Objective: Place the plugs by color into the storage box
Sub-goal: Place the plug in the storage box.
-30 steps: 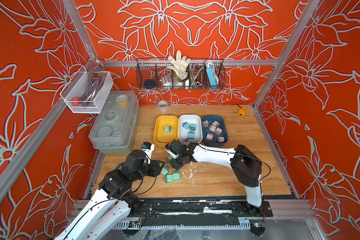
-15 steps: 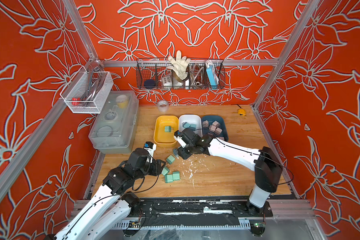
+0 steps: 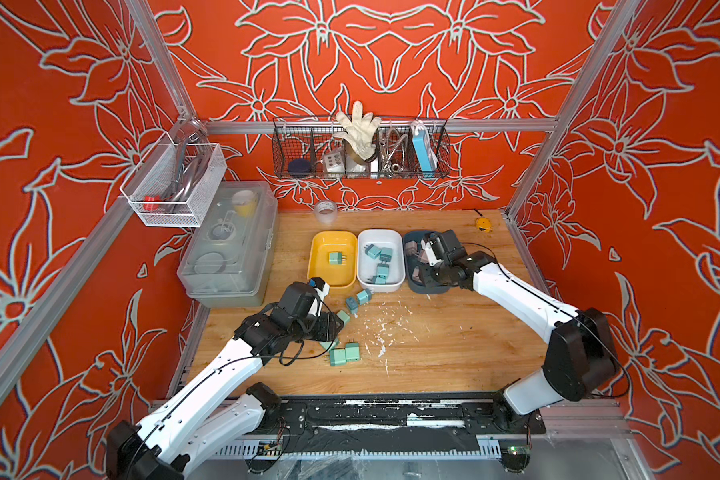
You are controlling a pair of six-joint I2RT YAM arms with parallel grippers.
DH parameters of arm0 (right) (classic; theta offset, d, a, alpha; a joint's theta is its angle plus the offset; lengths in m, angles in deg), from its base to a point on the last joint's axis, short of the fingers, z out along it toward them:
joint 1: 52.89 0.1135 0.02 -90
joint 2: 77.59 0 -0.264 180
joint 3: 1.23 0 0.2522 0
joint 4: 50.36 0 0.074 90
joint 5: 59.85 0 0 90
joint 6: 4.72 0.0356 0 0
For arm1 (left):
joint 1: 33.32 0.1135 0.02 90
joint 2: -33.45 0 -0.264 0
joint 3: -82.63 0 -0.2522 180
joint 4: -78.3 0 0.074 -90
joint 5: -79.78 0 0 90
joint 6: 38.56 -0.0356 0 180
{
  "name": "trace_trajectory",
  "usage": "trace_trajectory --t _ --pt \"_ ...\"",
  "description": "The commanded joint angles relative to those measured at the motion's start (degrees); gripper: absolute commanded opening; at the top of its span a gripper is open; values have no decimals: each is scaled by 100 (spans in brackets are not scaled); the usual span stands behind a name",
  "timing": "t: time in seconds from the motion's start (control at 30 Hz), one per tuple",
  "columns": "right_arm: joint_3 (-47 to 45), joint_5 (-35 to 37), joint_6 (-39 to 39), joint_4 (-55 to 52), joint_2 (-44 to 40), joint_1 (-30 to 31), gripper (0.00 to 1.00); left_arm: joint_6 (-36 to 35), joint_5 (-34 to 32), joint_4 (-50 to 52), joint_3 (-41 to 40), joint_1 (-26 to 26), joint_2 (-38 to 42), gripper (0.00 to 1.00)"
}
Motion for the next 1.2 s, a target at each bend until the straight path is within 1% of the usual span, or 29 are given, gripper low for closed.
trace_trajectory --t 0.0,0.1,0.23,0.4,0.57,0.67,0.83,0.9,1.07,1.17 --pt "-65 1 121 95 94 -161 43 15 324 -223 204 -35 -226 53" --pt "-24 92 159 155 250 -285 43 -16 364 -362 230 -45 -399 53" --pt "231 192 187 97 553 -447 44 -172 419 -384 499 -44 -907 53" --pt "520 436 113 -28 849 -500 47 -587 418 -423 1044 -45 -1444 53" --pt "878 270 141 -393 1163 -591 49 -1061 432 -224 1950 -45 -2126 54" --pt "900 258 162 -466 1192 -591 52 -1319 460 -113 2374 -35 -2511 54" --pt "844 447 86 -483 1314 -669 48 -1467 705 38 2807 87 -3123 54" --pt "914 430 64 -552 1414 -712 48 -1507 775 116 2934 128 -3281 54" --pt "1082 -52 16 -421 1630 -723 49 -1590 818 138 2993 211 -3475 54" --pt "1320 -14 -8 -455 1843 -725 52 -1611 831 156 2986 253 -3516 54"
